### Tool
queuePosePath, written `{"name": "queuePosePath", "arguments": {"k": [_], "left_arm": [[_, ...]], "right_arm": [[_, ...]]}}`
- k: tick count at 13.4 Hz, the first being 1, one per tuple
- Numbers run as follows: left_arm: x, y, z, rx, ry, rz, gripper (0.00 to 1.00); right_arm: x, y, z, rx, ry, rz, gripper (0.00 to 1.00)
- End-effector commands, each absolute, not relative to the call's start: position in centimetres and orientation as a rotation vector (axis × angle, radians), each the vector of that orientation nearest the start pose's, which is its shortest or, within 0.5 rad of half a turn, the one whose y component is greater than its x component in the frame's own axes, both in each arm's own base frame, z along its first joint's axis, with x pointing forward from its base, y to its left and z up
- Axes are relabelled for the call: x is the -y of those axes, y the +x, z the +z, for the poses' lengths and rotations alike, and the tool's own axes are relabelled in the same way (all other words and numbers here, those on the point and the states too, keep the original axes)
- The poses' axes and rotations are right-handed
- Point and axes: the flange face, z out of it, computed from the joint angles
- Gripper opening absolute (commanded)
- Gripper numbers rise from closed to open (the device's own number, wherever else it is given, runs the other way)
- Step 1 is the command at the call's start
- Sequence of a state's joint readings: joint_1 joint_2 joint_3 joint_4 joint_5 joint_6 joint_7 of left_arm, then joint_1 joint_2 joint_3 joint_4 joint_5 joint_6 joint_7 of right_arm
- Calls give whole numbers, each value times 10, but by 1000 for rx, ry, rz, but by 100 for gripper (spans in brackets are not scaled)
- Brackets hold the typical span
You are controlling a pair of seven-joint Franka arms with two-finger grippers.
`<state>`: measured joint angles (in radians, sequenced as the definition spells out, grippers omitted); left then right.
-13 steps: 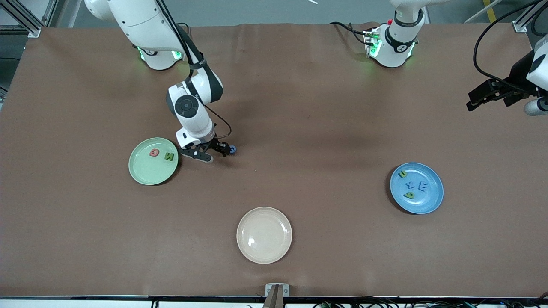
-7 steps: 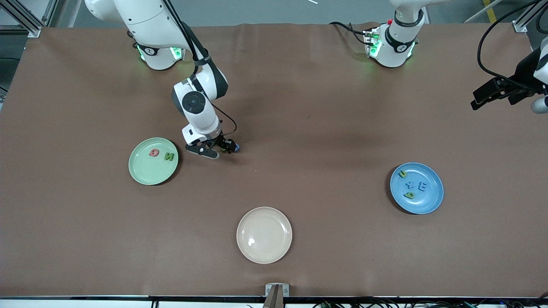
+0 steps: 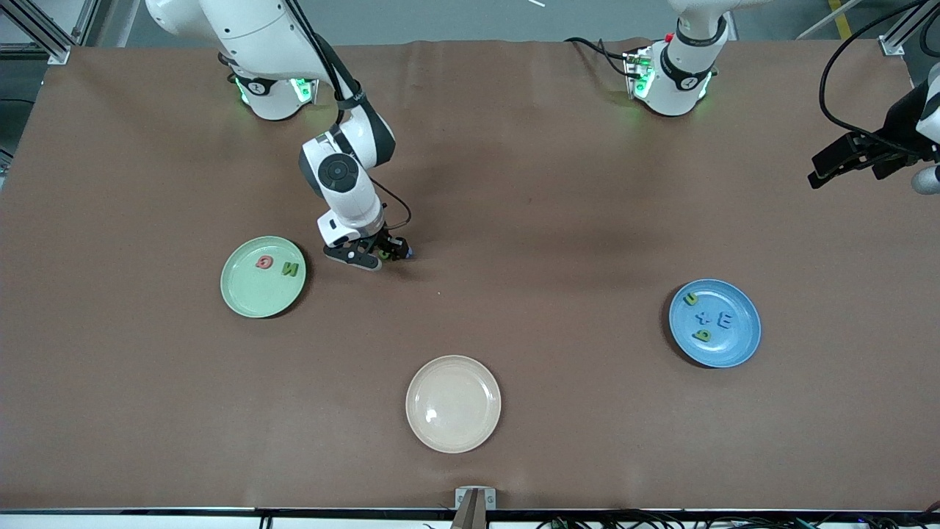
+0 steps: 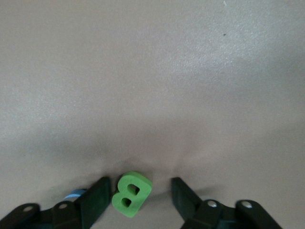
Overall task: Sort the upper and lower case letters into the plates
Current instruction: 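Carry the B with the right gripper into the green plate, release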
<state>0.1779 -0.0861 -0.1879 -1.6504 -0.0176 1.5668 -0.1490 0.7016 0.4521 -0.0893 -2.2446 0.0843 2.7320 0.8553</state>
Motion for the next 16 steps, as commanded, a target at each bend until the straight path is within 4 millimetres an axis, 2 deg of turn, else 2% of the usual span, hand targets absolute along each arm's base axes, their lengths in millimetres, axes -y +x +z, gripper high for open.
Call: {"name": "queuePosePath", "arguments": {"k": [1,2,3,5,9,11,12,15,16], "left_arm": [[9,522,637,187,-3156,-3,100],[9,522,636,187,-3155,0,100],[9,521,637,187,-3155,-3,100],[9,522,635,187,-3155,0,100],[10,522,635,185,-3156,2,100],[10,522,635,185,-3156,2,100],[10,522,635,185,-3154,2,100],[10,522,634,185,-3155,5,100],[10,522,634,185,-3155,5,100]], "right_arm": [[-309,438,160,-501,-3102,-16,16],[-306,440,160,-503,-3102,-15,4],[-303,443,161,-496,-3102,-18,0],[-289,458,178,-460,-3090,-46,0],[-227,507,236,-348,-3132,82,0],[-186,530,256,-279,-3136,122,0],[-164,537,258,-231,-3134,118,0],[-82,556,253,-111,-3129,120,0],[-67,558,253,-94,-3128,113,0]]}}
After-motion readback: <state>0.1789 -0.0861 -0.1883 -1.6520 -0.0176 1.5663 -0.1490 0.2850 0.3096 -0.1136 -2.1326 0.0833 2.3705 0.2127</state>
